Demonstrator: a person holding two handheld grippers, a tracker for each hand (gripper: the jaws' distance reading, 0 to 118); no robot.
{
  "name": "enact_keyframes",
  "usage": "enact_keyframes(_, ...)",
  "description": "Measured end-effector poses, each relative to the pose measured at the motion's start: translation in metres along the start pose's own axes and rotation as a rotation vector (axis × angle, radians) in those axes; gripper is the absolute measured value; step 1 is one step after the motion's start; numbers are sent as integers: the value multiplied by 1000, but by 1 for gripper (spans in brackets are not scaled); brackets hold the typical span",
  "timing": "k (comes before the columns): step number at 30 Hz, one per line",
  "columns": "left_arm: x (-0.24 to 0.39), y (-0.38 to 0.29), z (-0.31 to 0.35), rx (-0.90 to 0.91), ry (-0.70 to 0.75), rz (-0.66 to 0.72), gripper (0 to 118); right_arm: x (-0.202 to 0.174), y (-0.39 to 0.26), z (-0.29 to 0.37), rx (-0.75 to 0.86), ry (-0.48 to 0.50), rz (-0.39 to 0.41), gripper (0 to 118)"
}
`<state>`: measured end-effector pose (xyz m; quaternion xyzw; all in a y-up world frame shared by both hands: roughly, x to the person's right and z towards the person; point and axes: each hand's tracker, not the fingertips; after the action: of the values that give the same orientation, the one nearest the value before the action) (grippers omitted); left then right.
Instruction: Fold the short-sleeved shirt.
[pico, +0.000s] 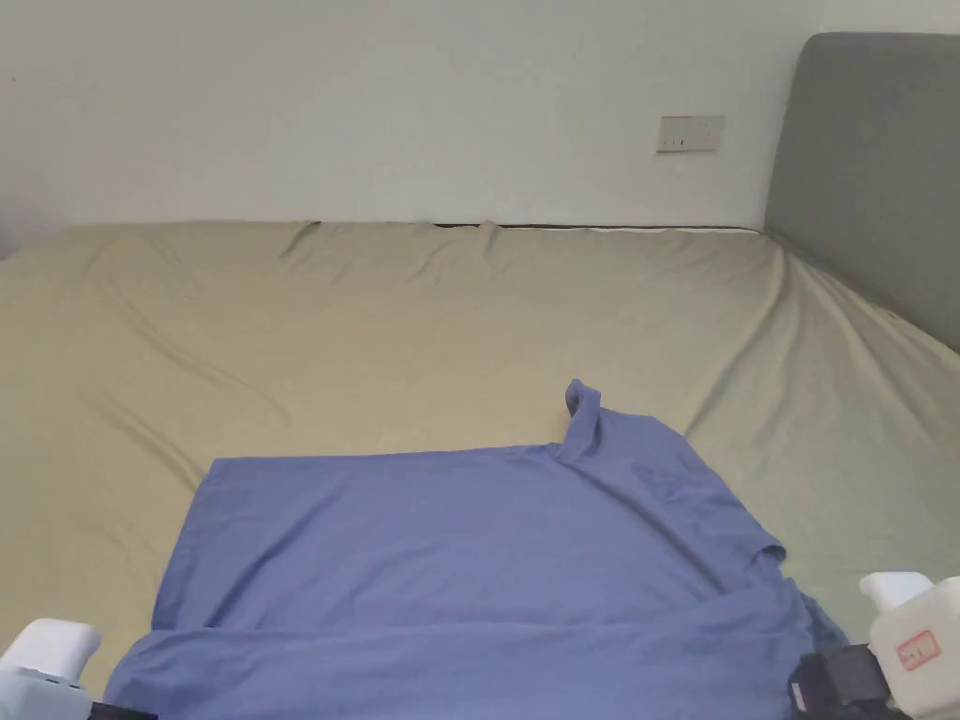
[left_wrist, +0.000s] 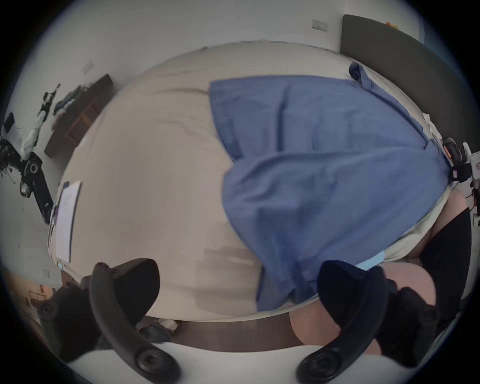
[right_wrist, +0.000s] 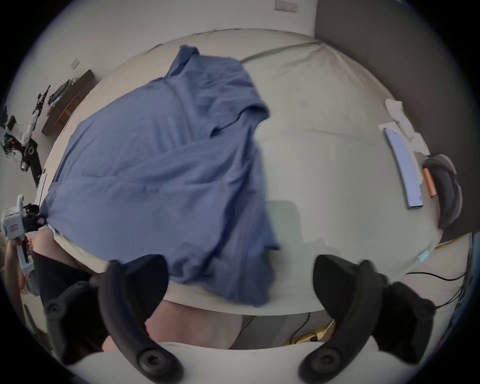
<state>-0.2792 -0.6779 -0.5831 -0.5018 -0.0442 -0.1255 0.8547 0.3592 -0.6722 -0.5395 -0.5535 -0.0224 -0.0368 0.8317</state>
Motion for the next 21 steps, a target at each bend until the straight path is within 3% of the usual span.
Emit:
enact_keyframes(4, -26, 19, 52, 181, -85, 250, 118, 6, 15, 64, 339, 3, -105, 114)
enact_keyframes(8, -25, 42, 139, 633, 23, 328, 118, -23, 22, 140, 788, -58, -141, 110)
enact_keyframes(10, -18, 42, 178, 866, 36, 323, 118, -43, 19, 167, 951, -49, -88, 110)
enact_keyframes(12, -9, 45, 199, 974, 72, 318, 118, -65, 17, 179, 1040, -111, 18, 105)
enact_keyframes(13, -5, 47, 203, 977, 98, 273, 118, -76, 20, 178, 1017, -221, 81, 85)
enact_keyframes(14, 0, 51, 201, 987, 149, 233, 112, -89, 23, 174, 1008, -351, 124, 14)
enact_keyframes(15, 3, 54, 196, 978, 209, 196, 75, -97, 24, 168, 1040, -402, 162, 2)
enact_keyframes(16, 8, 59, 188, 976, 238, 168, 0, -101, 26, 164, 1038, -383, 139, 2)
enact_keyframes(18, 13, 70, 169, 873, 259, 129, 0, -90, 37, 152, 1011, -239, 60, 2)
enact_keyframes(21, 4, 89, 142, 828, 139, 180, 0, -93, 55, 131, 973, -232, 56, 2)
